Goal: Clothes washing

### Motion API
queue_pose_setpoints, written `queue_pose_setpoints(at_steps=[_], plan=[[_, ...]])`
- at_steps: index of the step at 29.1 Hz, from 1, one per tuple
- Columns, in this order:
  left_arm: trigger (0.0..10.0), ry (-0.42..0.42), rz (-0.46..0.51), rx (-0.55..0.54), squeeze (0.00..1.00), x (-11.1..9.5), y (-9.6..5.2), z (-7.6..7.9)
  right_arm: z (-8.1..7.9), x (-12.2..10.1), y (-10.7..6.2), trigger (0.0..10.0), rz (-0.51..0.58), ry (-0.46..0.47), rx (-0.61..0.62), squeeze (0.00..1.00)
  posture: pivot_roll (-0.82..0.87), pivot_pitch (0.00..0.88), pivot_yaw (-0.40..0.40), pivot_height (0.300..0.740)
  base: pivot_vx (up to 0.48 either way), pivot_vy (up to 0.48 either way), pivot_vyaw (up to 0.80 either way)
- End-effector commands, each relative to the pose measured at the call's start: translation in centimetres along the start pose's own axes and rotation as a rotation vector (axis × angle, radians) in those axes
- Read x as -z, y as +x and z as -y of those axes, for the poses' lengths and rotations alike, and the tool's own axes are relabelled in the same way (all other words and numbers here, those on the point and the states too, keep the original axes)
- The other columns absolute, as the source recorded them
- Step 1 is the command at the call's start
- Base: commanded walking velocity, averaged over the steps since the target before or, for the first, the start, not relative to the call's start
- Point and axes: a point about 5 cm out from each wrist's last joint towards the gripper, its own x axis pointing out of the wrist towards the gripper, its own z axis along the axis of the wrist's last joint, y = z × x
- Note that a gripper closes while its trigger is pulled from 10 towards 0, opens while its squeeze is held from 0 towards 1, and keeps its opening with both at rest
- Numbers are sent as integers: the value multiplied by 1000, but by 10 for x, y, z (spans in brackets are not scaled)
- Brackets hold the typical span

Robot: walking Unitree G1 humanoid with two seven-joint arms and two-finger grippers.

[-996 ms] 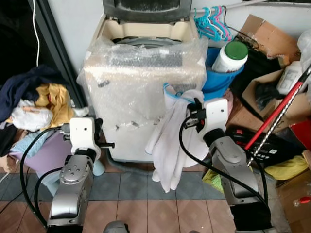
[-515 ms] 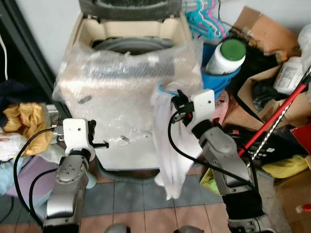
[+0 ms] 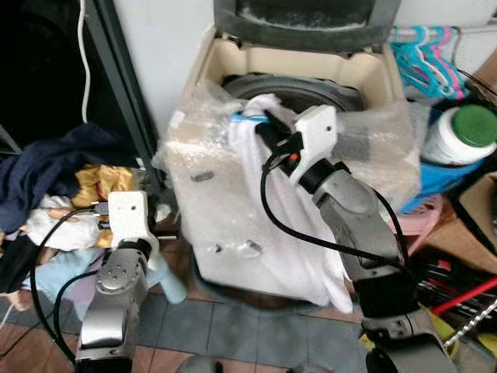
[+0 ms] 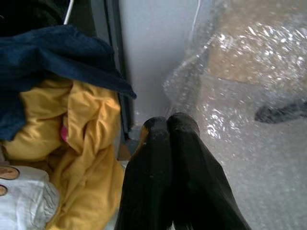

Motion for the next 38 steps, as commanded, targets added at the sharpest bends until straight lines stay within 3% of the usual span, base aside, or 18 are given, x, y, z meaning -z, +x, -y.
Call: queue_pose_setpoints(at_steps=[1, 3, 6, 7, 9, 11, 14, 17, 22, 24, 25, 26, 29, 30, 31, 33, 36, 38], plan=[[10000, -3, -7, 21, 0, 1, 1, 6, 4, -5, 0, 10000, 30, -5, -11, 0, -44, 0, 8, 740, 0, 0, 763], [10000, 0, -4, 22, 0, 0, 2, 8, 23, -21, 17, 10000, 40, -35, 3, 0, -44, 0, 11, 740, 0, 0, 297], [10000, 11, -3, 25, 0, 1, 3, 10, 86, -55, 40, 10000, 25, -52, 253, 0, -39, 0, 8, 740, 0, 0, 0], [10000, 10, -5, 26, 0, 1, 3, 10, 128, -76, 36, 10000, 15, -40, 488, 0, -31, 0, 1, 740, 0, 0, 0], [10000, 11, -6, 20, 0, 1, 2, 10, 164, -97, 19, 10000, 38, -6, 733, 0, -24, 0, -5, 740, 0, 0, 0], [10000, 12, -6, 14, 0, 1, 1, 9, 180, -107, 6, 10000, 64, 11, 852, 0, -24, 0, -5, 740, 0, 0, 0], [10000, 12, -5, -9, 0, 2, -1, 7, 201, -129, -17, 10000, 95, -145, 980, 0, -8, 0, -21, 740, 0, 0, 0], [10000, 10, -8, -18, 0, 3, -3, 6, 205, -120, -23, 10000, 59, -183, 992, 0, -10, 0, -22, 740, 0, 0, 0], [10000, 13, -12, -11, 0, 4, -3, 7, 195, -58, -31, 10000, -96, -169, 966, 0, -15, 0, -16, 740, 0, 0, 0], [10000, 17, -12, 0, 0, 3, -2, 9, 175, -7, -41, 10000, -188, -98, 918, 1000, -20, 0, -6, 740, 0, 0, 0], [10000, 17, -12, 0, 0, 3, -2, 9, 175, -7, -41, 10000, -188, -98, 918, 1000, -20, 0, -6, 740, 0, 0, 0], [10000, 20, -12, 4, 0, 3, -2, 9, 158, 13, -42, 10000, -199, -60, 857, 1000, -25, 0, -1, 740, 0, 0, 0], [10000, 21, -12, 7, 0, 4, -1, 10, 141, 25, -41, 10000, -184, -74, 779, 1000, -28, 0, -5, 740, 0, 0, 0], [10000, 21, -12, 9, 0, 4, -1, 10, 131, 28, -39, 10000, -164, -76, 728, 1000, -27, 0, -10, 740, 0, 0, 0], [10000, 24, -11, 12, 0, 3, 0, 11, 106, 33, -35, 10000, -124, -83, 619, 1000, -29, 0, -7, 740, 0, 0, 0], [10000, 25, -10, 13, 0, 3, 1, 11, 96, 33, -34, 10000, -108, -91, 578, 1000, -29, 0, -7, 740, 0, 0, 0], [10000, 30, -11, 17, 0, 3, 2, 11, 62, 26, -19, 10000, -16, -66, 466, 1000, -35, 0, 6, 740, 0, 0, 0], [10000, 30, -11, 18, 0, 2, 2, 11, 58, 25, -17, 10000, -5, -52, 462, 1000, -33, 0, 6, 740, 0, 0, 0]])
